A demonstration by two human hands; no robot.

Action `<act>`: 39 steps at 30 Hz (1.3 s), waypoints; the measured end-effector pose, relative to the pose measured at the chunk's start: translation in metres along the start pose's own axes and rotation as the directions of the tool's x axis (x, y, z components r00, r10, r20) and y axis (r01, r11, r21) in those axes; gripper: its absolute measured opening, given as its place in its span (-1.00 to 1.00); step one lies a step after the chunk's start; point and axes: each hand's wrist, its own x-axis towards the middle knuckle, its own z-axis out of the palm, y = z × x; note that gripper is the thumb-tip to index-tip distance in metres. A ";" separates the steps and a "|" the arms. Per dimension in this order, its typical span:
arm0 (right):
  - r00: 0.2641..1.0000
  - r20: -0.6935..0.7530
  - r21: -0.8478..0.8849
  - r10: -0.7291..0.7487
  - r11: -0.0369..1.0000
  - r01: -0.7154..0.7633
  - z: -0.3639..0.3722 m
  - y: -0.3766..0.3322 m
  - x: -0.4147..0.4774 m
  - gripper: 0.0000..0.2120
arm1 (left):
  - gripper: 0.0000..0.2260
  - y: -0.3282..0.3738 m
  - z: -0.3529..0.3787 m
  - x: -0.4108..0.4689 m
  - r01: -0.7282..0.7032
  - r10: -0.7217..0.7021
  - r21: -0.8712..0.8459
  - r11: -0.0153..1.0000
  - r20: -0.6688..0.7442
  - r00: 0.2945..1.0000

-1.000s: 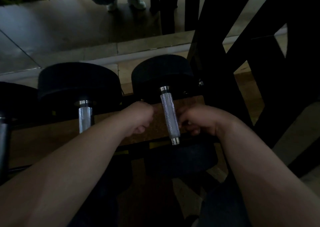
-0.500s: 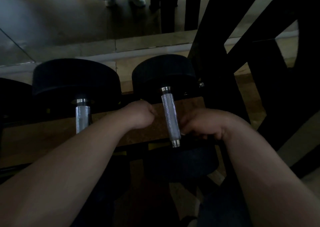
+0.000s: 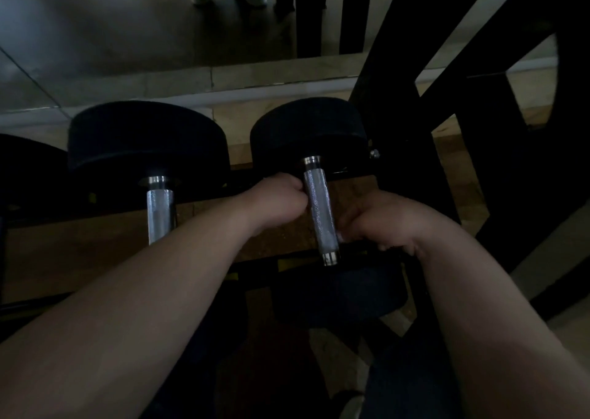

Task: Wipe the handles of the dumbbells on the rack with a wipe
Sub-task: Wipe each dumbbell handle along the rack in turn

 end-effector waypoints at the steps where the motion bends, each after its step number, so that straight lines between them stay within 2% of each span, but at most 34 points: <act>1: 0.994 -0.113 0.159 0.002 0.987 0.016 0.000 -0.003 0.003 -0.96 | -0.87 0.001 0.000 0.000 -0.003 0.003 0.003 1.000 0.006 1.000; 2: 0.971 -0.237 0.321 0.002 0.944 0.076 0.000 -0.007 0.007 -0.95 | -0.88 0.002 -0.001 0.000 -0.009 0.009 0.016 1.000 0.004 1.000; 3: 0.937 -0.350 0.408 -0.014 0.898 0.167 -0.001 -0.009 0.011 -0.94 | -0.87 0.002 -0.002 0.001 -0.016 0.016 0.032 0.999 -0.001 1.000; 5: 0.884 -0.448 0.313 -0.134 0.903 0.296 -0.005 -0.010 0.017 -0.92 | -0.86 0.002 -0.001 0.003 -0.032 0.033 0.048 0.998 -0.008 0.999; 7: 0.876 -0.411 0.140 -0.251 0.932 0.333 -0.003 -0.009 0.016 -0.91 | -0.86 0.002 -0.001 0.004 -0.040 0.041 0.061 0.997 -0.013 0.999; 10: 0.896 -0.307 -0.052 -0.321 0.946 0.320 -0.001 -0.009 0.005 -0.90 | -0.88 0.001 -0.002 0.007 -0.039 0.041 0.097 0.994 -0.014 0.999; 13: 0.947 -0.051 -0.283 -0.318 0.914 0.292 0.002 -0.014 -0.012 -0.89 | -0.88 0.001 -0.002 0.008 -0.044 0.047 0.135 0.990 -0.020 0.999; 15: 0.946 -0.030 -0.316 -0.322 0.901 0.297 0.005 -0.018 -0.018 -0.86 | -0.89 0.001 -0.002 0.008 -0.050 0.054 0.146 0.988 -0.022 0.998; 17: 0.893 -0.195 -0.323 -0.406 0.886 0.333 0.010 -0.021 -0.011 -0.85 | -0.89 0.002 -0.003 0.006 -0.055 0.056 0.116 0.992 -0.012 0.998; 19: 0.805 -0.398 -0.236 -0.440 0.897 0.374 0.012 -0.024 0.002 -0.85 | -0.88 0.003 -0.004 0.005 -0.044 0.044 0.086 0.995 -0.004 0.999; 20: 0.777 -0.459 -0.183 -0.430 0.902 0.392 0.011 -0.026 0.007 -0.86 | -0.87 0.002 -0.004 0.005 -0.037 0.037 0.076 0.996 -0.005 0.999; 21: 0.779 -0.472 -0.154 -0.413 0.909 0.388 0.009 -0.026 0.009 -0.87 | -0.86 0.002 -0.003 0.004 -0.029 0.029 0.066 0.997 -0.005 1.000; 23: 0.862 -0.343 -0.194 -0.372 0.926 0.322 0.002 -0.021 0.003 -0.88 | -0.85 0.002 -0.003 0.002 -0.012 0.012 0.034 0.999 0.008 1.000; 25: 0.962 -0.081 -0.281 -0.262 0.932 0.230 -0.001 -0.014 -0.011 -0.85 | -0.81 0.000 -0.005 0.001 0.006 -0.005 -0.025 1.000 0.038 0.999; 26: 0.979 0.006 -0.314 -0.202 0.930 0.194 -0.001 -0.011 -0.016 -0.85 | -0.80 0.000 -0.006 -0.001 0.012 -0.009 -0.055 0.998 0.047 0.999; 27: 0.984 0.026 -0.310 -0.178 0.934 0.177 0.000 -0.009 -0.017 -0.85 | -0.79 -0.001 -0.007 -0.002 0.014 -0.011 -0.075 0.997 0.049 0.999; 28: 0.982 -0.002 -0.277 -0.187 0.944 0.179 0.001 -0.008 -0.015 -0.86 | -0.78 -0.001 -0.007 -0.003 0.016 -0.012 -0.081 0.997 0.048 0.999; 30: 0.953 -0.180 -0.193 -0.245 0.958 0.210 0.004 -0.010 -0.004 -0.87 | -0.80 0.000 -0.007 -0.004 0.016 -0.013 -0.067 0.998 0.045 0.999; 32: 0.880 -0.389 -0.128 -0.272 0.962 0.241 0.004 -0.013 0.009 -0.87 | -0.80 0.001 -0.007 -0.005 0.008 -0.005 -0.062 0.998 0.044 0.999; 33: 0.858 -0.441 -0.092 -0.264 0.964 0.250 0.003 -0.015 0.014 -0.86 | -0.80 0.001 -0.007 -0.005 0.006 -0.004 -0.066 0.998 0.040 0.999; 34: 0.866 -0.431 -0.072 -0.254 0.966 0.247 0.001 -0.015 0.016 -0.86 | -0.79 0.001 -0.006 -0.005 0.008 -0.006 -0.071 0.997 0.037 0.999; 35: 0.899 -0.362 -0.081 -0.248 0.969 0.235 -0.001 -0.012 0.016 -0.86 | -0.79 0.001 -0.006 -0.006 0.014 -0.012 -0.074 0.997 0.038 0.999; 37: 0.967 -0.124 -0.155 -0.221 0.967 0.201 -0.003 -0.005 0.005 -0.83 | -0.79 0.001 -0.005 -0.006 0.025 -0.022 -0.077 0.997 0.044 0.999; 38: 0.981 -0.019 -0.196 -0.195 0.962 0.187 -0.001 -0.002 -0.001 -0.81 | -0.79 0.001 -0.006 -0.006 0.029 -0.025 -0.082 0.996 0.051 0.998; 39: 0.983 0.026 -0.224 -0.180 0.958 0.181 0.000 -0.001 -0.005 -0.79 | -0.79 0.001 -0.006 -0.007 0.034 -0.028 -0.092 0.995 0.057 0.998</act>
